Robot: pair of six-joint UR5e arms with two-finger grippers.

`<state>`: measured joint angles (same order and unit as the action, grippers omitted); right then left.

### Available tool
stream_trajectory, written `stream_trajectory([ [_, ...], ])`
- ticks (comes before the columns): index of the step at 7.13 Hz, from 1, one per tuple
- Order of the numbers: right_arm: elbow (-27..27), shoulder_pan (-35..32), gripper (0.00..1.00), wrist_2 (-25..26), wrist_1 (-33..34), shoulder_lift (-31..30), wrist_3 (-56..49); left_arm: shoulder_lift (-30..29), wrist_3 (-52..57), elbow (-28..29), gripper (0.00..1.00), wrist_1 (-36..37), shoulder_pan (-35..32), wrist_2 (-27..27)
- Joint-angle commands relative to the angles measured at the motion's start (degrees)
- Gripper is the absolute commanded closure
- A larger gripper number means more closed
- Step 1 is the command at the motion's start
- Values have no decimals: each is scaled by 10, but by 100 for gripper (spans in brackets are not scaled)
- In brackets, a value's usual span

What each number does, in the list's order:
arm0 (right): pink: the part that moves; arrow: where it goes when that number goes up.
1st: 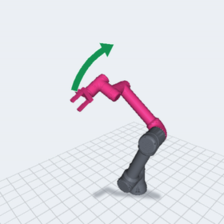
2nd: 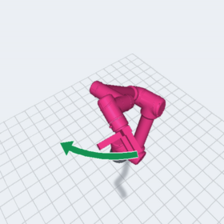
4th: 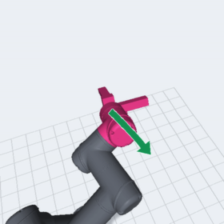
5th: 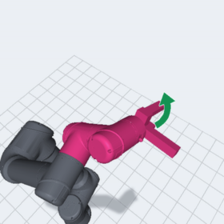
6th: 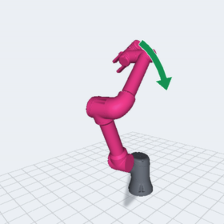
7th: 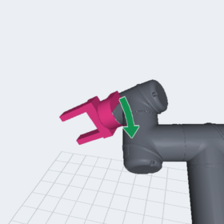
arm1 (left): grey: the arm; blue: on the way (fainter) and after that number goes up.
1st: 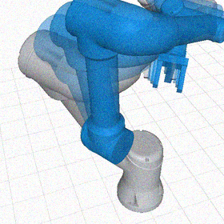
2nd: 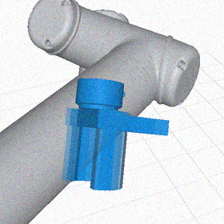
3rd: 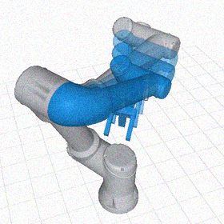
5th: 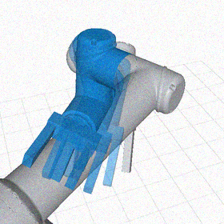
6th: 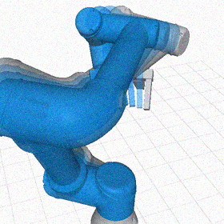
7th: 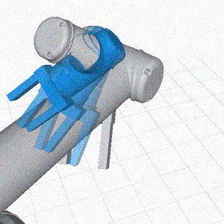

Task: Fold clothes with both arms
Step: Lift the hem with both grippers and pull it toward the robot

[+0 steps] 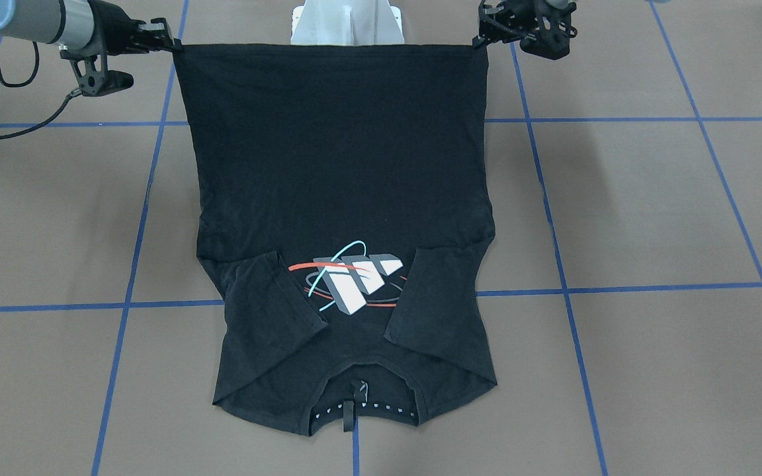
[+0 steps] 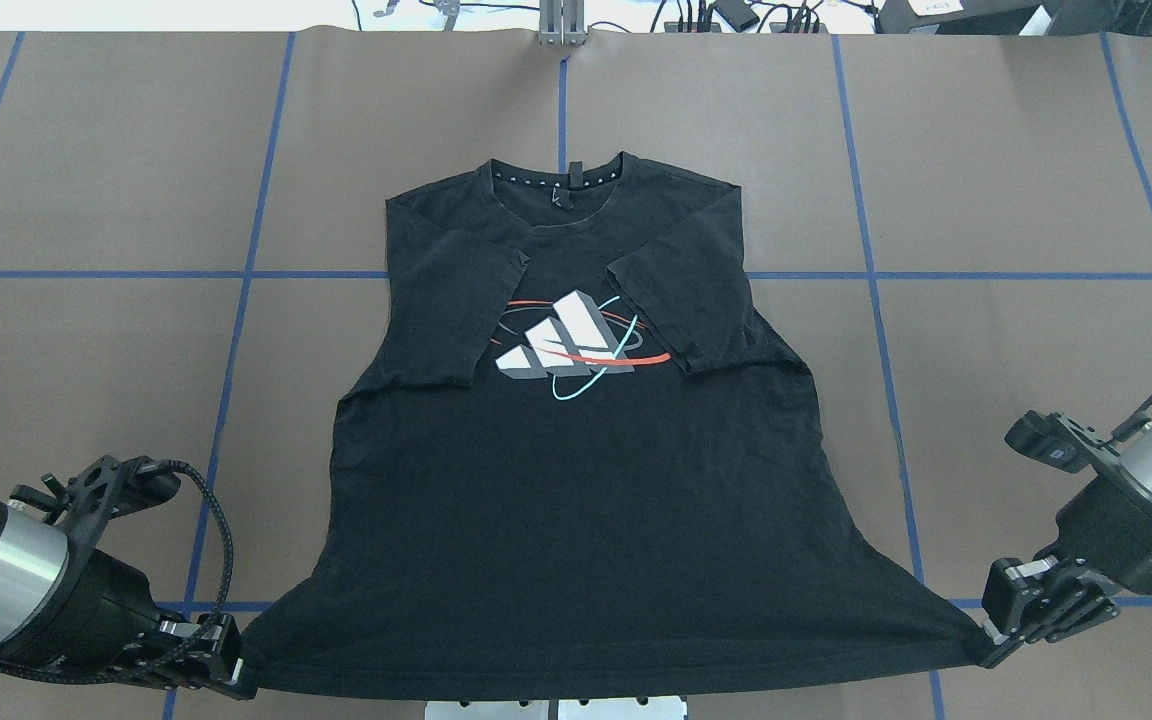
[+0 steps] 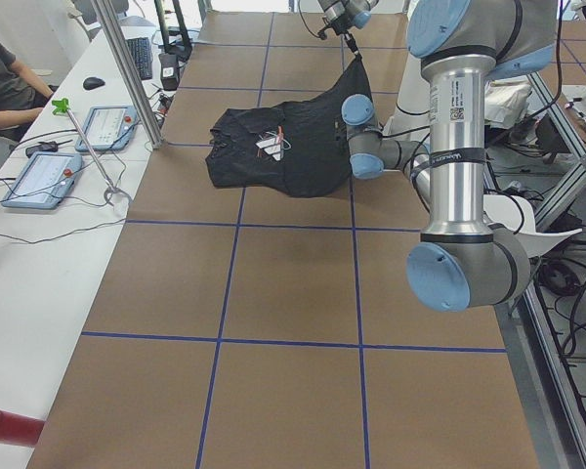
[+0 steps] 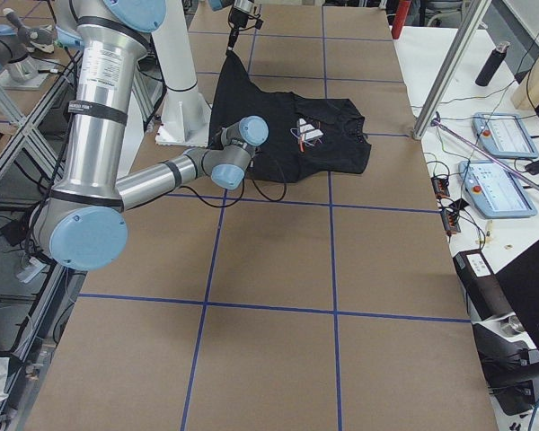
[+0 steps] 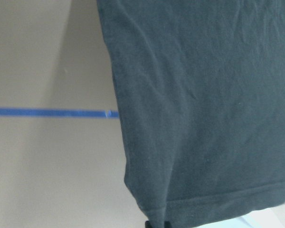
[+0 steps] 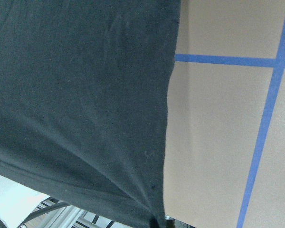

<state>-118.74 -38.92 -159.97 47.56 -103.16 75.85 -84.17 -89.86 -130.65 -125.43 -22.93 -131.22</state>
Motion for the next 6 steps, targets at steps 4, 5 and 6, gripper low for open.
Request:
stream_trajectory([
  [4, 62, -86, 100, -50, -65, 28, 0, -30, -1, 1, 100, 3, -18, -30],
  [5, 82, -106, 100, -52, -63, 67, 0, -39, -1, 4, 100, 3, -51, -31],
  [6, 104, -122, 100, -52, -62, 98, 0, -41, 0, 6, 100, 3, -91, -39],
])
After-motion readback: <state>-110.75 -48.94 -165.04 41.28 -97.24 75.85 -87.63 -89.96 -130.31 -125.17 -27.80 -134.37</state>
